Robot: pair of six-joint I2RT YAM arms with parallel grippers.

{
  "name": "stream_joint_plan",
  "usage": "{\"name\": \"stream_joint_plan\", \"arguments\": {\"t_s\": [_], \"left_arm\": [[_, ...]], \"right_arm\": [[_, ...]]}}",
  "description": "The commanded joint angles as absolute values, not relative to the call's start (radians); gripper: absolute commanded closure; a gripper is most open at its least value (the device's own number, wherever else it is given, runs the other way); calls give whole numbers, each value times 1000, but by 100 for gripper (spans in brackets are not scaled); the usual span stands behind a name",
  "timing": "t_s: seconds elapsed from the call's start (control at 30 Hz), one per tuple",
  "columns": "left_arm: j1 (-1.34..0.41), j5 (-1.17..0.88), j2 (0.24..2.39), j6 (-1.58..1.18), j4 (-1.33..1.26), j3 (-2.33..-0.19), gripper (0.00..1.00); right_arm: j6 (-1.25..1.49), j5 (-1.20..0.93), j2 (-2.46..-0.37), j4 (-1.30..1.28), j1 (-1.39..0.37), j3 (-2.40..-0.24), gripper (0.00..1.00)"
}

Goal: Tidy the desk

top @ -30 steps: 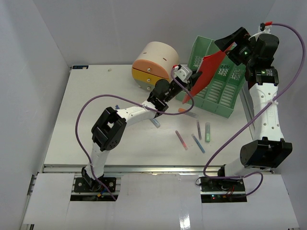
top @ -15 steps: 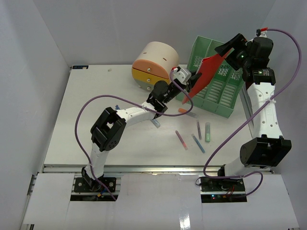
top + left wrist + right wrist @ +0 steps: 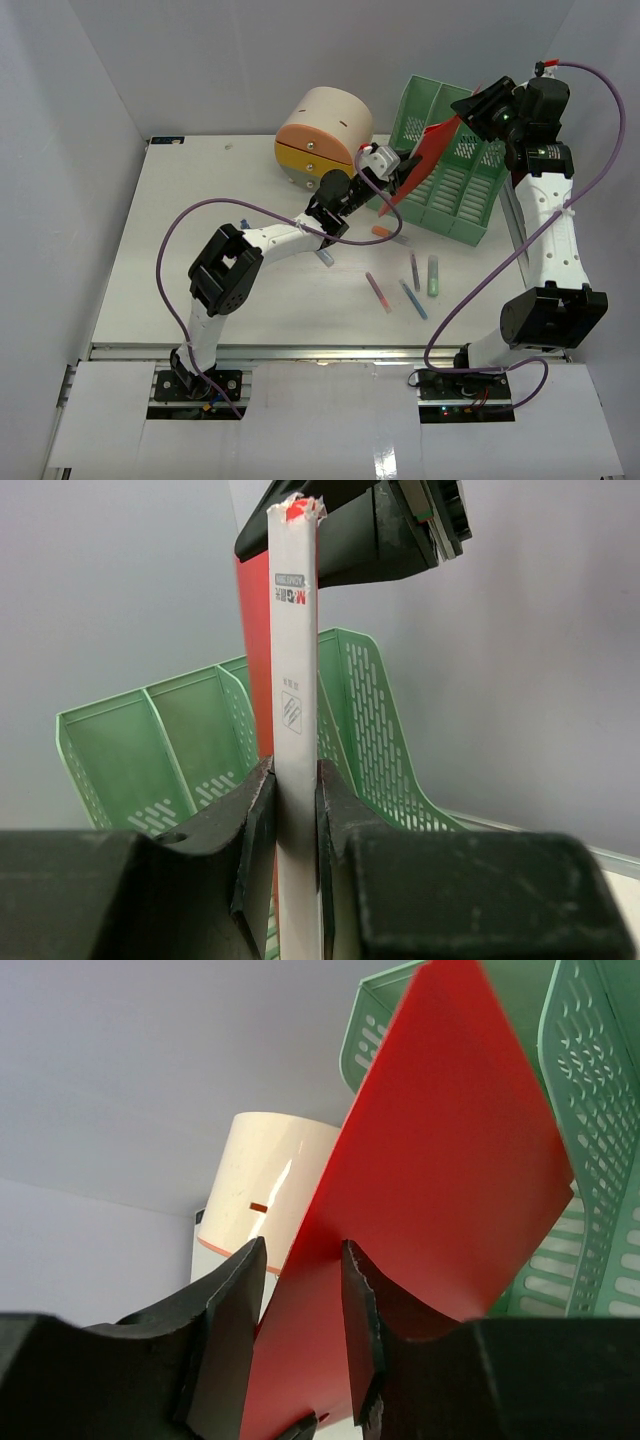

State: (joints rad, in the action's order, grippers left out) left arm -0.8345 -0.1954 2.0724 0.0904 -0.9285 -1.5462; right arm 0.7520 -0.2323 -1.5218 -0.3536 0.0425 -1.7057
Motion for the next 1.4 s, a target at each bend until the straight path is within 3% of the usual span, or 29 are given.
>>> {"name": "stream_joint_plan", "arguments": {"t_s": [0.0,0.23,1.0,1.37], "left_arm": [[-828,-213,2033,98,-870,-1573,100],[-828,-211,2087,70,-857,-1682,100],[-819,-175,2411,20,-759,-2188,100],[-808,-165,2435,20,-790,-2142,100]], "right_arm": [[779,-272,-1511,-343,40,-1692,63],[782,-285,-1534,-312,53,-1758,70],[736,-238,-1585,-241,63,-1865,76],[744,-249,-1611,-179,63,-1796,77]]}}
